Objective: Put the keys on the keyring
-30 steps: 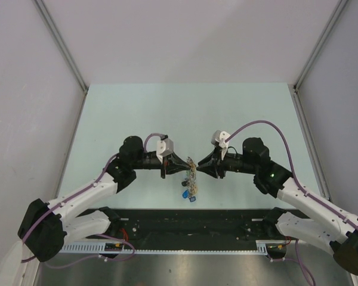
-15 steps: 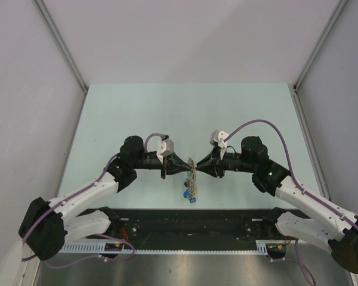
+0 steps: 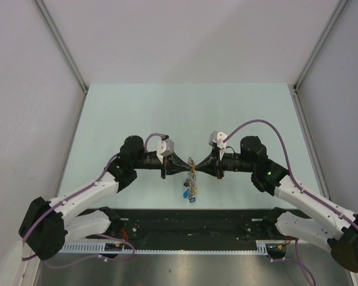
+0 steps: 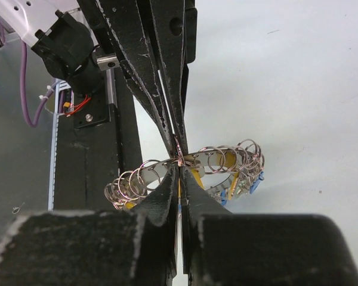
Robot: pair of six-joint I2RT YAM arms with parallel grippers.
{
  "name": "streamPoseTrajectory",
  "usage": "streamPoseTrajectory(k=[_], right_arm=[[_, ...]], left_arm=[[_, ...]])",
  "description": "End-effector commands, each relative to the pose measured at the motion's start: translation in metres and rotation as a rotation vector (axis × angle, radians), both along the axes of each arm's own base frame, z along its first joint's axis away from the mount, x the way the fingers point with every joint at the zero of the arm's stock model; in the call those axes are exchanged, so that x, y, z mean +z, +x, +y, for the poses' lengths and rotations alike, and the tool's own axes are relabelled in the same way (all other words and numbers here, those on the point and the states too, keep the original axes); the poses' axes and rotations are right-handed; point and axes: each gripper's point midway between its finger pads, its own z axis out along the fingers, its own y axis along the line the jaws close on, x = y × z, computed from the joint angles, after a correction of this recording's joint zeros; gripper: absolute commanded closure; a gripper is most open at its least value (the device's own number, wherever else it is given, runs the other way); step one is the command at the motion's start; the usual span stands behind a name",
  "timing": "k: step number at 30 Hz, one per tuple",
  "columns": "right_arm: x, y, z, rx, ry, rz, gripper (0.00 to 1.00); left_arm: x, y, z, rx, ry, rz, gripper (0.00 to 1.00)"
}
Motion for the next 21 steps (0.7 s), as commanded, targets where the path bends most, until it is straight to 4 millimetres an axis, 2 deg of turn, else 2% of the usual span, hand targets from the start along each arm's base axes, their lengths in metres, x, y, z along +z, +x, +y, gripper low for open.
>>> streamPoseTrajectory(k=[1,11,12,16,21], right_arm=[[0.013,0.004,0.001,-0.005,0.034,-0.050,1.00],[0.018,0.008,0.000,-0.014,0.015,-0.060,1.00],[0.012,0.007,-0.001,-0.017,-0.010,-0.035,1.00],[0.010,0.009,0.000,-0.024,-0.024,-0.031,1.00],[0.015,0.008,0.001,-0.017,-0.011,-0.041,1.00]], left_arm=[[0.020,-0.004,-0.004,-0.038,-0.047,-0.043,1.00],[0.012,0.001,-0.004,-0.038,0.018,-0.057,0.99],[0.012,0.000,-0.004,-0.041,0.019,-0.057,1.00],[0.012,0.001,-0.004,-0.044,0.023,-0.056,1.00],[0.010,0.000,-0.004,-0.051,0.033,-0.047,1.00]])
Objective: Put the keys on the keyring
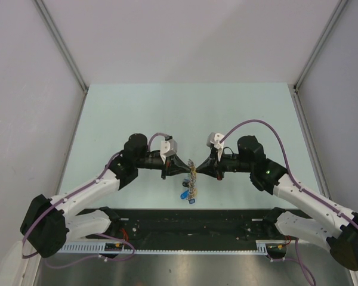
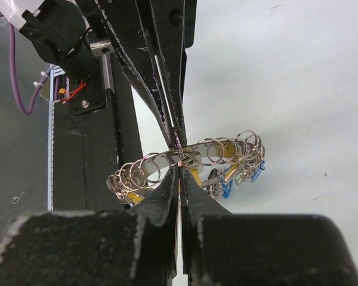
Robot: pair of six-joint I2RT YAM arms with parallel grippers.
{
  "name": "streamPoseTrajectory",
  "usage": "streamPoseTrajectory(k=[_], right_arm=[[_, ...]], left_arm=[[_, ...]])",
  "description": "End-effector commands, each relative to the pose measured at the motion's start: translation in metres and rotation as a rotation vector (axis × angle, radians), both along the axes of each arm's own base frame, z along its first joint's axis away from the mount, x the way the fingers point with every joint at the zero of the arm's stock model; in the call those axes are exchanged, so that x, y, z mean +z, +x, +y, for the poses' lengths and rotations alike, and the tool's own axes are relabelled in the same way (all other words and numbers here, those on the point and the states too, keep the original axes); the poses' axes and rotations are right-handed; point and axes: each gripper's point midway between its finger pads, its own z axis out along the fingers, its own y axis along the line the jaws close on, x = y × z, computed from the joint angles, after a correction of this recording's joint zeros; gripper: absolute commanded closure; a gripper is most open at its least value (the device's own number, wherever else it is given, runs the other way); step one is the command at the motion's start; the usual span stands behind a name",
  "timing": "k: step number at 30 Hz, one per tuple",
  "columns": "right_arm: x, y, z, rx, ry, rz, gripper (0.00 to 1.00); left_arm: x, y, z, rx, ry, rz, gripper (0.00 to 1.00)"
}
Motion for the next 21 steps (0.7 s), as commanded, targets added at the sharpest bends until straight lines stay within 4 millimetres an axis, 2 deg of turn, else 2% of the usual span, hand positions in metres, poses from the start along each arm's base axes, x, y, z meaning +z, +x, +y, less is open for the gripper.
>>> streamPoseTrajectory(k=[1,21], right_arm=[[0.030,0.008,0.004,-0.010,0.047,-0.075,1.00],[0.042,0.005,0.013,0.014,0.071,-0.088,1.00]], left_arm=[[0.026,-0.002,-0.006,-0.049,-0.042,-0.075,0.99],[0.021,-0.008,-0.010,-0.074,-0.007,-0.059,1.00]])
